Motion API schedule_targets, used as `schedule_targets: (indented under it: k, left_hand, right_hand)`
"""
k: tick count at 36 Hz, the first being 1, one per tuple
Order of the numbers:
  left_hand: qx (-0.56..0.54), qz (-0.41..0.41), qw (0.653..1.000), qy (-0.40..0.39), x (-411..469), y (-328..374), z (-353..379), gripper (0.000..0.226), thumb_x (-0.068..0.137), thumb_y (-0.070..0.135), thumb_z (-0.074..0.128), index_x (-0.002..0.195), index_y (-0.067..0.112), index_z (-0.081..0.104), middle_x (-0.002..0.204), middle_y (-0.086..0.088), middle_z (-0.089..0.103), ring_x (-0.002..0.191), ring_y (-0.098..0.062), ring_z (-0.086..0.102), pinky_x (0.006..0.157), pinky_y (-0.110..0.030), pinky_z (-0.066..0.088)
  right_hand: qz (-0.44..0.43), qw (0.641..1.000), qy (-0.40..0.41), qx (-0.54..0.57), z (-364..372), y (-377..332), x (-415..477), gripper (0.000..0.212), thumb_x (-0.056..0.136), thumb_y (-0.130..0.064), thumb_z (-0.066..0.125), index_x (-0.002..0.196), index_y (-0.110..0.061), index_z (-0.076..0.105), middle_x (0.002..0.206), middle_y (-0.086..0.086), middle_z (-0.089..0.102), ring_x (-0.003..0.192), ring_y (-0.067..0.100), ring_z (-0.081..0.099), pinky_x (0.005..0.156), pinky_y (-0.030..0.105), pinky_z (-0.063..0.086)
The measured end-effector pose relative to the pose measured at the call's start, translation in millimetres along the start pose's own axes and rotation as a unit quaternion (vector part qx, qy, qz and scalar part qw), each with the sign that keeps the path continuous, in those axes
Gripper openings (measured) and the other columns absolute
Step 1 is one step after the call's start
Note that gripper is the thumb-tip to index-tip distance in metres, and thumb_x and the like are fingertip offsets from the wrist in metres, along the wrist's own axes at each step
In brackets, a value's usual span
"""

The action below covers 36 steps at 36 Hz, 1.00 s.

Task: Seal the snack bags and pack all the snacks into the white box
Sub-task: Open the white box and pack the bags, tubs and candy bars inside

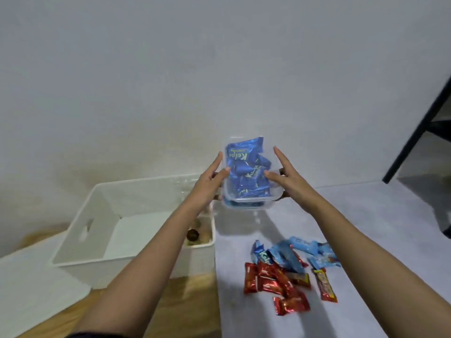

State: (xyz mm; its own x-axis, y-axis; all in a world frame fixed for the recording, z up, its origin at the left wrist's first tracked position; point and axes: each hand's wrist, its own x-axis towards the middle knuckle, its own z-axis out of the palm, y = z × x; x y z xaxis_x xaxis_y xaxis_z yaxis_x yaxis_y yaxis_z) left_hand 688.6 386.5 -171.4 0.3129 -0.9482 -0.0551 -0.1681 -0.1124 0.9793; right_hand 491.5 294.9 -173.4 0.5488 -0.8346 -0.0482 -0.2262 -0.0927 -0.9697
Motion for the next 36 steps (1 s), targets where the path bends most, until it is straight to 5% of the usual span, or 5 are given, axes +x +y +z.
schedule_targets:
  k: [9,13,19,24,36]
  left_hand:
    - [0.063,-0.085,0.993,0.048,-24.4,-40.1,-201.3,0.054,0.096,0.029,0.044,0.142,0.047,0.024,0.117,-0.008,0.062,0.092,-0.019,0.059,0.09,-0.045,0.053]
    - [0.061,-0.149,0.985,0.06,-33.1,-73.1,-247.3,0.055,0.097,0.023,0.036,0.143,0.046,0.018,0.113,0.002,0.063,0.085,-0.011,0.061,0.071,-0.028,0.054]
    - [0.025,-0.215,0.972,0.09,-35.1,-126.9,-261.8,0.049,0.1,0.025,0.031,0.144,0.04,0.015,0.132,0.001,0.045,0.101,-0.018,0.049,0.076,-0.032,0.047]
    - [0.035,-0.24,0.968,0.06,-21.2,-155.4,-263.1,0.057,0.099,0.014,0.034,0.146,0.035,0.008,0.146,-0.008,0.034,0.119,-0.025,0.043,0.096,-0.037,0.037]
    - [0.058,-0.235,0.97,-0.002,9.6,-173.0,-277.2,0.061,0.095,0.007,0.043,0.147,0.021,0.015,0.142,-0.011,0.039,0.131,-0.03,0.039,0.104,-0.037,0.037]
  right_hand:
    - [0.043,0.992,-0.115,0.018,199.6,-34.8,57.3,0.077,0.09,-0.031,0.059,0.145,-0.045,0.007,0.112,-0.002,0.061,0.094,0.016,0.066,0.064,0.028,0.057]
    - [0.085,0.985,-0.152,0.006,268.8,-22.3,73.4,0.079,0.09,-0.029,0.058,0.145,-0.044,0.003,0.138,0.002,0.048,0.102,0.019,0.061,0.064,0.031,0.055]
    - [0.17,0.968,-0.184,-0.022,330.4,21.0,94.5,0.081,0.091,-0.024,0.058,0.146,-0.042,0.002,0.132,0.003,0.054,0.103,0.02,0.06,0.08,0.042,0.055]
    - [0.213,0.959,-0.181,-0.051,353.1,45.1,108.0,0.077,0.095,-0.016,0.049,0.146,-0.04,-0.003,0.132,0.007,0.052,0.082,0.012,0.058,0.057,0.027,0.046]
    - [0.257,0.956,-0.134,-0.052,359.4,68.1,126.9,0.079,0.095,-0.013,0.049,0.145,-0.046,-0.002,0.138,0.005,0.046,0.08,0.012,0.058,0.056,0.027,0.046]
